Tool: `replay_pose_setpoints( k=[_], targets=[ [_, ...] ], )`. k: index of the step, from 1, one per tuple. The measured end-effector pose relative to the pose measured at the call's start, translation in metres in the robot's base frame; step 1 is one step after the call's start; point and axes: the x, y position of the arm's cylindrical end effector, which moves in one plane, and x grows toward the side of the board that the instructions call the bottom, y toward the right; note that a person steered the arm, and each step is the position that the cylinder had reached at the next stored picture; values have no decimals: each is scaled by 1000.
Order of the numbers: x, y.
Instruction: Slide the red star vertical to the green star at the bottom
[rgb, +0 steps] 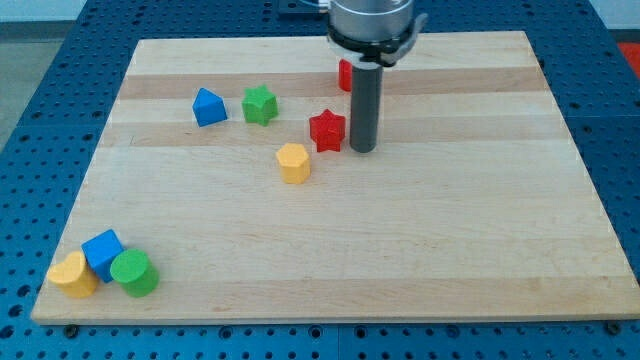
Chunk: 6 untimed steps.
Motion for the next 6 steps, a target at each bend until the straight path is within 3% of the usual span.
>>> replay_pose_setpoints(
  k=[2, 5, 6],
  targets=[
    [-9, 49],
    [-86, -44],
    [-60, -53]
  ],
)
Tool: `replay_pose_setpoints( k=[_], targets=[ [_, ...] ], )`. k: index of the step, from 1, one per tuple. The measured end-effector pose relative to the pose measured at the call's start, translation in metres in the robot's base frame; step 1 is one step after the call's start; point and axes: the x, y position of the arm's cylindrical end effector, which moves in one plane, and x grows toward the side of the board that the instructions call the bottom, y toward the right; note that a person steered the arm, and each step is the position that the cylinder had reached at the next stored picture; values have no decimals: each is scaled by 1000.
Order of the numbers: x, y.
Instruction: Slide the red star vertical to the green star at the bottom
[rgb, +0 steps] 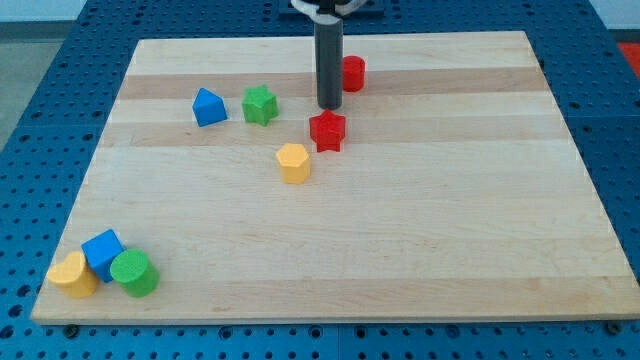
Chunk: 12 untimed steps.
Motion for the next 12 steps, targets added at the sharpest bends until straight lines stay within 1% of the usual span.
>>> replay_pose_setpoints(
  k=[2, 3, 5, 6, 8, 10, 11, 12],
  targets=[
    [48, -9],
    [62, -12],
    [66, -13],
    [66, -2],
    [69, 64],
    [84, 65],
    [84, 57],
    [84, 36]
  ],
)
